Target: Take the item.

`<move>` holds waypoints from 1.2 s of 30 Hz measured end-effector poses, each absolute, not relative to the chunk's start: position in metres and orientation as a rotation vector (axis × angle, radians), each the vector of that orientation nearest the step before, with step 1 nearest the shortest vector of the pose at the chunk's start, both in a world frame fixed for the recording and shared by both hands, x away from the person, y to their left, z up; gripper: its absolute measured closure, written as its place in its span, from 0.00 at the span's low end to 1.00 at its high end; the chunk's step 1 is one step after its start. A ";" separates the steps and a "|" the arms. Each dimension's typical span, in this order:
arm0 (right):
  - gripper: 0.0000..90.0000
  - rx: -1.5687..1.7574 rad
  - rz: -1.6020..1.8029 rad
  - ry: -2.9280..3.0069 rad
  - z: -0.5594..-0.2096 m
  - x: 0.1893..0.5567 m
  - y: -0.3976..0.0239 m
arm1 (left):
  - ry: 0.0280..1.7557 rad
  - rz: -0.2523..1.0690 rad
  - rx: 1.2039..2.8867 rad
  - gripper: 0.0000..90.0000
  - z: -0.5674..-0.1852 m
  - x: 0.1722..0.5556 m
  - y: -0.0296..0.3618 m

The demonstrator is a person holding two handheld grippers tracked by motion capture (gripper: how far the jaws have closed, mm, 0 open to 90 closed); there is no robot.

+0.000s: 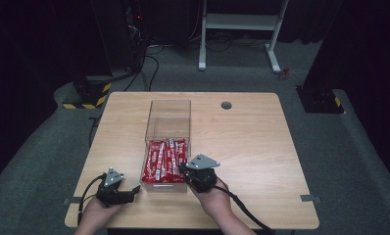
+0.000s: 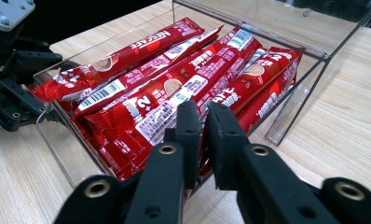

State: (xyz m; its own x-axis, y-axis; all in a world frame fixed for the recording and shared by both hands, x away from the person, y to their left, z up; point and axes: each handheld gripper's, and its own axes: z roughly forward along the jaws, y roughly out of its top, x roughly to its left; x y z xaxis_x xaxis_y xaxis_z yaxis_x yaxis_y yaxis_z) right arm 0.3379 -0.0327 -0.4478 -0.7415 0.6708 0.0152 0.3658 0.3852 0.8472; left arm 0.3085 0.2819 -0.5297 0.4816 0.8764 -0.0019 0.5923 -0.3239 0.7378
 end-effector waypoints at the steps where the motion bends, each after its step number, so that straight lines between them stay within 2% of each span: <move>1: 0.98 0.891 1.292 2.317 -0.448 0.337 -0.033 | 1.209 0.530 2.042 0.18 -0.530 0.309 0.282; 36: 1.00 0.907 1.453 2.237 -0.444 0.325 -0.054 | 1.207 0.530 2.039 0.18 -0.530 0.308 0.282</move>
